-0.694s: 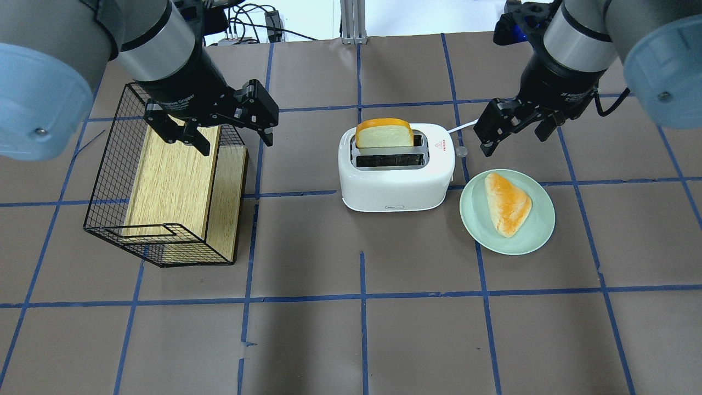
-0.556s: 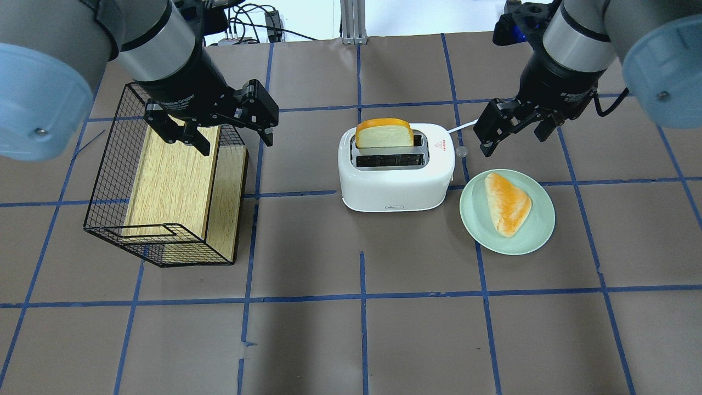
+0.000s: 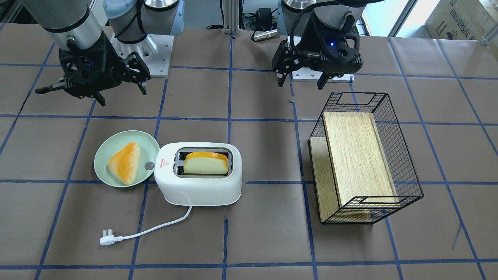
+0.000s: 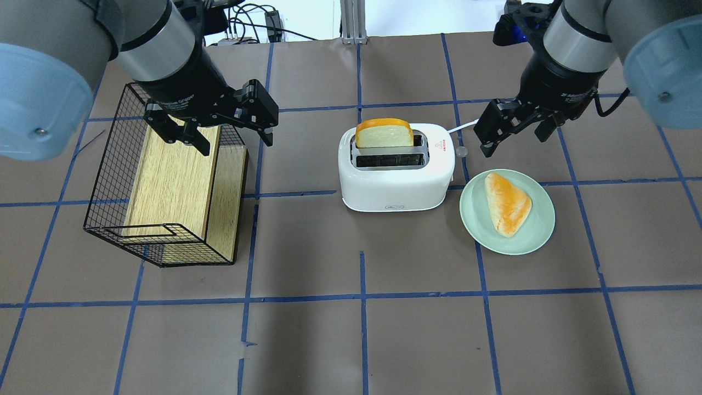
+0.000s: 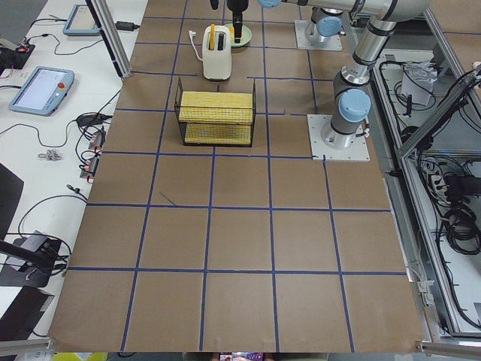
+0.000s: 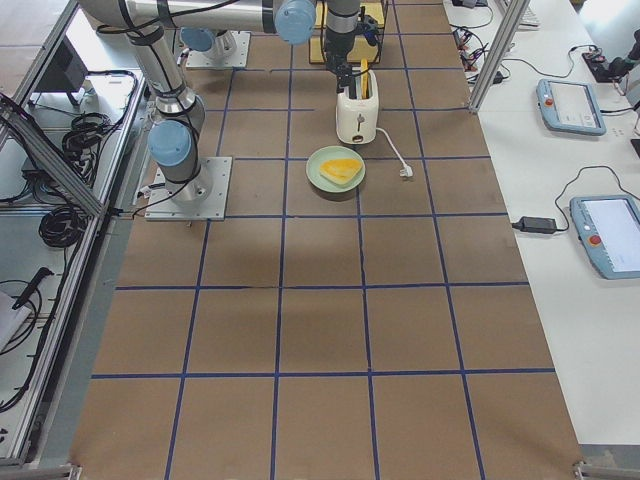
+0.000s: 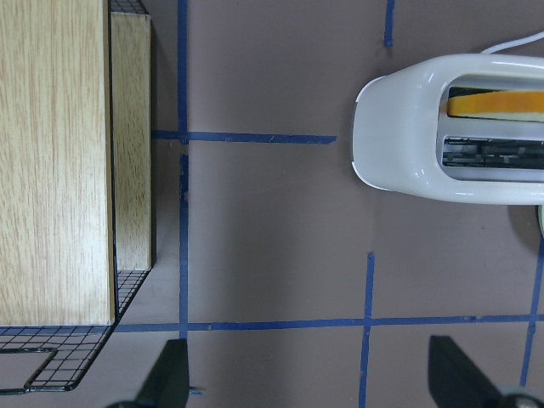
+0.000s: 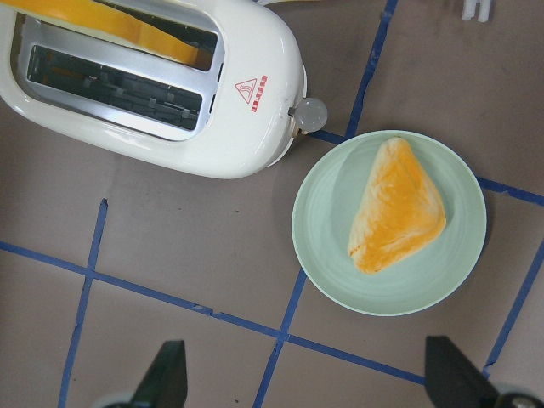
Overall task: Press toaster with right arm
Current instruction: 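Raise the right gripper and move it toward the toaster's lever end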
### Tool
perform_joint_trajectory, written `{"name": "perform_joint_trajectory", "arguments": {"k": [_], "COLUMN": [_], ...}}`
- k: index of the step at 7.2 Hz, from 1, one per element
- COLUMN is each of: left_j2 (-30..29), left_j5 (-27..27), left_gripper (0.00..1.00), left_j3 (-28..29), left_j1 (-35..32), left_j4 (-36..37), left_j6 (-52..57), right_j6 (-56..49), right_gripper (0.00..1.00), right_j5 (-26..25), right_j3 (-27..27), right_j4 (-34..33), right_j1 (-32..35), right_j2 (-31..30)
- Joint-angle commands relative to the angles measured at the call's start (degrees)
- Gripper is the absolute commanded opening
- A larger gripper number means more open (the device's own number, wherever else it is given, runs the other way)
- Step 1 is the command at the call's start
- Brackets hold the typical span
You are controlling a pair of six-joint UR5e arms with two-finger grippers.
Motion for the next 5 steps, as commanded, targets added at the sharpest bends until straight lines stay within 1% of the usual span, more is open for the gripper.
{"name": "perform_joint_trajectory", "arguments": {"k": [1, 2, 3, 4, 5], "left_j2": [0.00, 0.00, 0.00, 0.00, 0.00], "left_j5": [0.00, 0.00, 0.00, -0.08, -0.08], "left_gripper": [1.00, 1.00, 1.00, 1.00, 1.00], "left_j3": [0.00, 0.00, 0.00, 0.00, 0.00], "left_j1": [-0.03, -0.03, -0.03, -0.03, -0.03], "left_j4": [0.00, 0.00, 0.00, 0.00, 0.00], "left_j6": [0.00, 0.00, 0.00, 0.00, 0.00], "right_j6": [-1.83, -10.46, -24.29, -35.66, -43.17], "right_gripper": [1.00, 1.00, 1.00, 1.00, 0.98], "right_j5": [0.03, 0.03, -0.06, 0.03, 0.03], "right_j3": [0.27, 0.45, 1.14, 1.67, 1.59], "right_j4": [0.66, -0.13, -0.31, -2.31, -7.03], "right_j1": [0.00, 0.00, 0.00, -0.09, -0.26], "right_j2": [-0.07, 0.54, 1.50, 2.64, 5.00]}}
